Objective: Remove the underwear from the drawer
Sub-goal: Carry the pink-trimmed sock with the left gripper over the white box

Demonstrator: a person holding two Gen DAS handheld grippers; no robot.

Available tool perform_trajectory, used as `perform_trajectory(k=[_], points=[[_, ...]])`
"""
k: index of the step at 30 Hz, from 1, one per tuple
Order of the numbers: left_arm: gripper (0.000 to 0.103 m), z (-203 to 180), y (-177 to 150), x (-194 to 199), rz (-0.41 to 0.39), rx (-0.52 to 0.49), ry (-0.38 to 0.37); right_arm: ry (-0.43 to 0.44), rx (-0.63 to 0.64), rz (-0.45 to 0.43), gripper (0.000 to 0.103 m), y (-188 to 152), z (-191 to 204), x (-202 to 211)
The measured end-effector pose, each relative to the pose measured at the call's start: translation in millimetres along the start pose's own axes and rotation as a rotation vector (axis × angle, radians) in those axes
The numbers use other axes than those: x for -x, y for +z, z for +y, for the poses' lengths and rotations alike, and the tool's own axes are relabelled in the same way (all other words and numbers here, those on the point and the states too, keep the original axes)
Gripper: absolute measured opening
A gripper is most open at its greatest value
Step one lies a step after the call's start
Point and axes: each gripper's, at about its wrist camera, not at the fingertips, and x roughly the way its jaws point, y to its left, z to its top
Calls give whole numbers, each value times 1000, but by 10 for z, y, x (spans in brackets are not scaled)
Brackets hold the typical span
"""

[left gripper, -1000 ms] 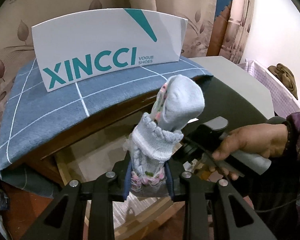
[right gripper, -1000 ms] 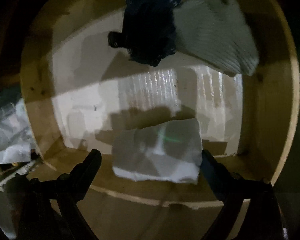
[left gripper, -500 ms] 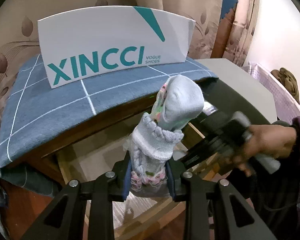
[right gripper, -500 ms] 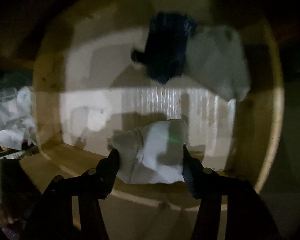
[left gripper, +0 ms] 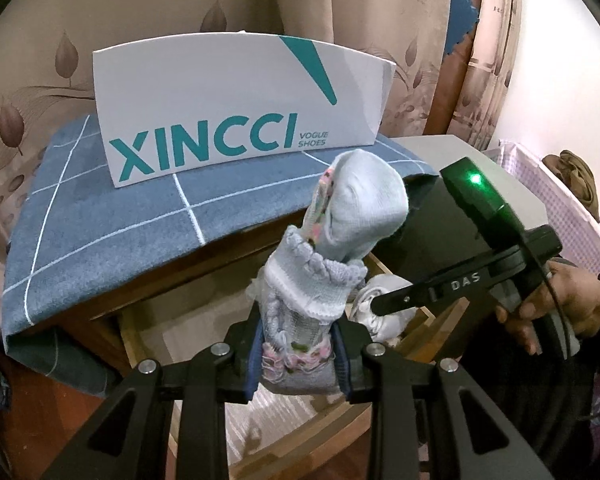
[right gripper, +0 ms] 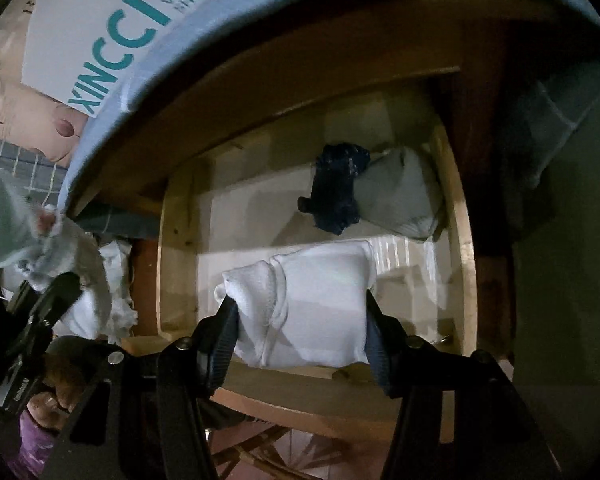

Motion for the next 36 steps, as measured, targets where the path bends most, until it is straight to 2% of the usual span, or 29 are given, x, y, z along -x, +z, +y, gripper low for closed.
perform_trajectory(k=[6,15,21,26,36], points=[[30,-46,-36,-5,5,-11,0,-2,-32,1,54,-32,-52,-87],[30,-135,12,179,-28,65,-42,19,-42,17,55,-51,-101,-118],[30,-238,162,340,-30,87,-62,29,-38,34,55,-74,-90,-138],[30,-336,453,502,-38,76,-79,30,-32,53,55,-97,-80,-168],[30,-553,1316,854,-82,-18,-73,49,-31,62,55,-105,-62,-171]])
